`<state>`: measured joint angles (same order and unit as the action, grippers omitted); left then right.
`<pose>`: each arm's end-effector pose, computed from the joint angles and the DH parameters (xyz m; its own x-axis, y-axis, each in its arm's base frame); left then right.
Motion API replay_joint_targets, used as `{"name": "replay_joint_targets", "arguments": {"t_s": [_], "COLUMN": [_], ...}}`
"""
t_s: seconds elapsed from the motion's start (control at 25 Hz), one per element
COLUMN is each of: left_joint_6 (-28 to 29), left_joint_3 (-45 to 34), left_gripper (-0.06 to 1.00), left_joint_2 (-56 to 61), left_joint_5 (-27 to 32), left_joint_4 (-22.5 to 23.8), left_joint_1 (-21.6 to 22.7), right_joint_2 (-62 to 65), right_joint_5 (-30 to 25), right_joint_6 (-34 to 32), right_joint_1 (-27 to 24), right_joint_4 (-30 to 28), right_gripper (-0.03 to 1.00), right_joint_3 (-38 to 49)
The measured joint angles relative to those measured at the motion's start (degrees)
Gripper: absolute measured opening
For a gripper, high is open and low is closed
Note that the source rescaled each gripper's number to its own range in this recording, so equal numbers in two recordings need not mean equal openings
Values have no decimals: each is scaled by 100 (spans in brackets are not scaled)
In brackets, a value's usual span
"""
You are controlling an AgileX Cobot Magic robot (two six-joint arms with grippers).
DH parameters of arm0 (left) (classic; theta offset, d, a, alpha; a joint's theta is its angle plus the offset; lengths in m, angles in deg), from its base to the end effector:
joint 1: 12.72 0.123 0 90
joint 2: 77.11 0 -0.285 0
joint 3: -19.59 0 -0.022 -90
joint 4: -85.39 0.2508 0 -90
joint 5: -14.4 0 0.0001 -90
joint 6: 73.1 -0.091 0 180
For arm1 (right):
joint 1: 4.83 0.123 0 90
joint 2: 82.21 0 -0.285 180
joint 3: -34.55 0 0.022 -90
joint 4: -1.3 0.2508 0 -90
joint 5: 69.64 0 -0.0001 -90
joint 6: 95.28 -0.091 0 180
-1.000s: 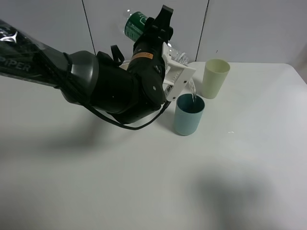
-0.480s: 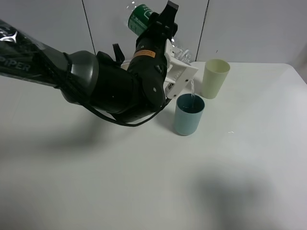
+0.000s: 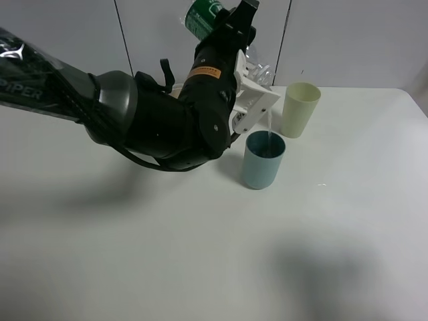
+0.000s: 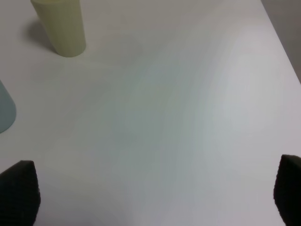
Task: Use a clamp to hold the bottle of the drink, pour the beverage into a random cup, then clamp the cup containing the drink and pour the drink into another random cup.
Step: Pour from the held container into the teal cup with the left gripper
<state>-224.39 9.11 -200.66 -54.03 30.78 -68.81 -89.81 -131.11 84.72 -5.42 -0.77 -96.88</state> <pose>0.2867 -0.3029 0.2139 0.0424 0.9067 0.4196 -0.1643 -0.4079 0.8981 -0.0059 -0.0028 0.2763 -0.4642 -0.0125 -0.8856 0.0304 0.9991 -0.0300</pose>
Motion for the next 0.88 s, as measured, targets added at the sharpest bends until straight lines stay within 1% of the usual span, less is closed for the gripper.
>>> {"name": "replay_joint_targets", "arguments": {"t_s": [0.16, 0.4, 0.52, 0.76, 0.88], "left_joint_6": [0, 0, 0, 0, -194], "left_joint_3": [0, 0, 0, 0, 0], "left_gripper": [9, 9, 9, 9, 9], "left_joint_2": [0, 0, 0, 0, 0], "left_joint_5": [-40, -40, -40, -40, -47], "left_joint_4": [296, 606, 701, 747, 936], "left_joint_1": [0, 0, 0, 0, 0], "right_joint_2": [0, 0, 0, 0, 0], "right_joint_5": [0, 0, 0, 0, 0], "right_joint_6": [0, 0, 0, 0, 0], "right_joint_1": [0, 0, 0, 0, 0], "right_joint_4": [0, 0, 0, 0, 0], "right_gripper": [100, 100, 100, 100, 100], "right_joint_3": [0, 0, 0, 0, 0]}}
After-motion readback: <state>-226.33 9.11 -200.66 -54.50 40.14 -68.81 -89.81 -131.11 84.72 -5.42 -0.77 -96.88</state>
